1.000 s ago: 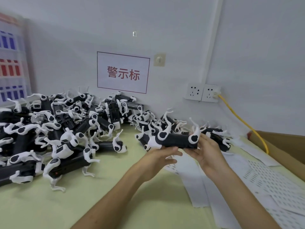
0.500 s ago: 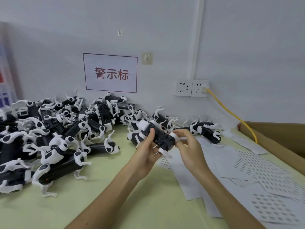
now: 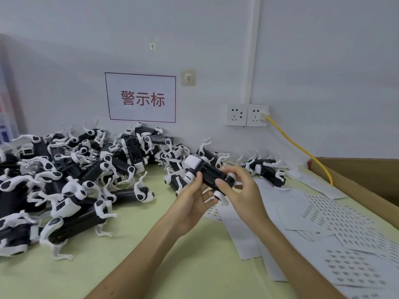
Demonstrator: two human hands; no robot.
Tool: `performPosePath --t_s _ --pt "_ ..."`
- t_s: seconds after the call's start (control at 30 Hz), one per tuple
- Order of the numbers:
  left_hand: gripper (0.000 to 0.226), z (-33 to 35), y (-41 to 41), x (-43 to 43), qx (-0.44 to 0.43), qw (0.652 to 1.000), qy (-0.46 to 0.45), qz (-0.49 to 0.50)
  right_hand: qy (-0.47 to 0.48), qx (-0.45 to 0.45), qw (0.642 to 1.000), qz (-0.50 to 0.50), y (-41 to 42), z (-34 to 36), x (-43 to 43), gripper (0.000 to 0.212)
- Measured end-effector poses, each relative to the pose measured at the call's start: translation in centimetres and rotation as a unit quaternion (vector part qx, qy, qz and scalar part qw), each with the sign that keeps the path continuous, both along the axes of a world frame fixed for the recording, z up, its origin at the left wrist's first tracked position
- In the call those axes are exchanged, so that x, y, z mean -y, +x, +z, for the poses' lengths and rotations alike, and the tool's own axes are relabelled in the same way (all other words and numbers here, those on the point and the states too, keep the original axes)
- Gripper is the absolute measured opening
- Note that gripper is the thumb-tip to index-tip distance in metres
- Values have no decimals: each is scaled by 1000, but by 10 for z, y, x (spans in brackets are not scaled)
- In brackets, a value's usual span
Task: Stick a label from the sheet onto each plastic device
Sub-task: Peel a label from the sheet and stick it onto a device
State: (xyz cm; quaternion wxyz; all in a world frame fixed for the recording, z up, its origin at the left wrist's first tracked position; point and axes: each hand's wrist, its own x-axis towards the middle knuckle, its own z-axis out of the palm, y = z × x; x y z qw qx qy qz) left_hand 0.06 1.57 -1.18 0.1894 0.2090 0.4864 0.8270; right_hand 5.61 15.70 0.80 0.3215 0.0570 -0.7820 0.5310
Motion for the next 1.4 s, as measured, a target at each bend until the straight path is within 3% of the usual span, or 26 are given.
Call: performPosePath --t_s 0.13,0.33,0.53,0.67,0.8,0.93,1.03,1.2,1.3,1.4 --pt "48 0 4 -2 -3 1000 -1 -11 -23 4 1000 -7 0 1 -4 16" --pt "69 -1 8 -4 -79 994 -63 36 -29 -2 999 14 0 -3 -2 14" --pt "69 0 8 -3 -121 985 -116 49 -61 18 998 23 -3 -6 1 16" --pt "31 -4 8 -4 -163 971 -165 48 -102 25 994 27 -3 -7 0 21" --pt "59 -4 7 -4 -184 963 -184 65 -164 44 985 43 -4 -6 -1 26" --pt "53 -4 8 -3 -178 960 -209 63 -215 75 971 78 -4 -5 -5 20" --pt "56 -1 6 -2 -128 972 -183 72 -182 84 974 104 -4 -5 -5 9" --pt "55 -1 -5 5 -36 982 -125 136 -53 86 986 132 -8 -11 3 23" --pt "45 0 -10 8 20 980 -84 177 -12 114 990 86 -13 -20 1 26" --pt "37 0 -17 12 68 972 -65 217 200 196 960 8 -16 -37 -3 47"
